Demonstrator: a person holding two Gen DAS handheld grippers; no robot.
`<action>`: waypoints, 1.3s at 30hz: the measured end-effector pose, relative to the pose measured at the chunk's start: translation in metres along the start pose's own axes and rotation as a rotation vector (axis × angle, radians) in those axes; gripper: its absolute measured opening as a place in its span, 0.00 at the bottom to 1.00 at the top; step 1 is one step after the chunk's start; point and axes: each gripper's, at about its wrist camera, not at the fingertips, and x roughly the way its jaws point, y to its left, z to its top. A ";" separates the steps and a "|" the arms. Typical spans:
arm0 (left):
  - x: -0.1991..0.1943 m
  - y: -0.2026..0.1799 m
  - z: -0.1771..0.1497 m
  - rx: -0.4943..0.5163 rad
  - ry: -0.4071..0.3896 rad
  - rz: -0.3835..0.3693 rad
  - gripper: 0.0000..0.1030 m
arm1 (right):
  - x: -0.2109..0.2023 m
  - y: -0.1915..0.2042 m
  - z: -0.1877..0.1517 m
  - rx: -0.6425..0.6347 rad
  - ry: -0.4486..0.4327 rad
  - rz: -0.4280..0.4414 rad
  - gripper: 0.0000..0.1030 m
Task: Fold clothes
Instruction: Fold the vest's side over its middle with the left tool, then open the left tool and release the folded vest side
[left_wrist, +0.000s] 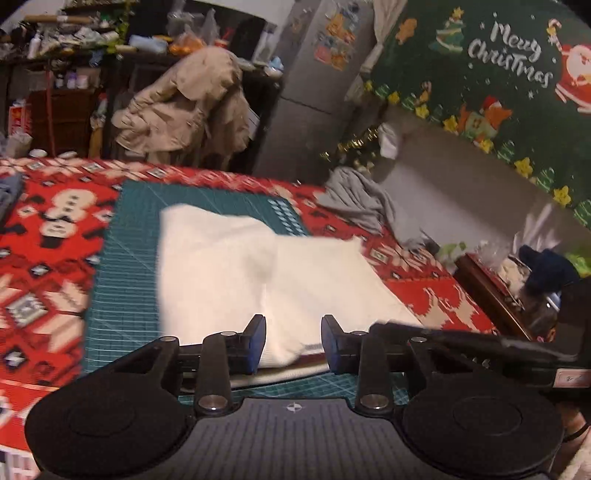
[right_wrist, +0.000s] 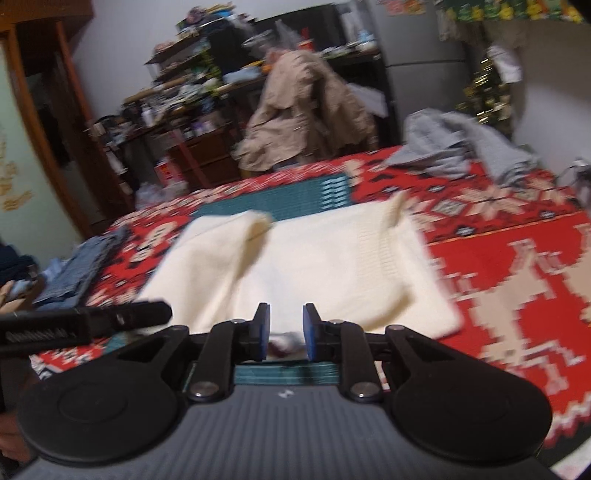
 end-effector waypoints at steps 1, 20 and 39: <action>-0.004 0.005 0.000 -0.001 -0.007 0.018 0.31 | 0.004 0.005 -0.001 -0.003 0.014 0.023 0.21; 0.022 0.042 -0.009 0.020 0.082 0.154 0.30 | 0.055 0.057 -0.011 -0.101 0.116 -0.025 0.08; 0.047 0.075 0.081 -0.141 0.047 -0.015 0.29 | 0.086 0.023 0.061 0.038 0.085 0.031 0.37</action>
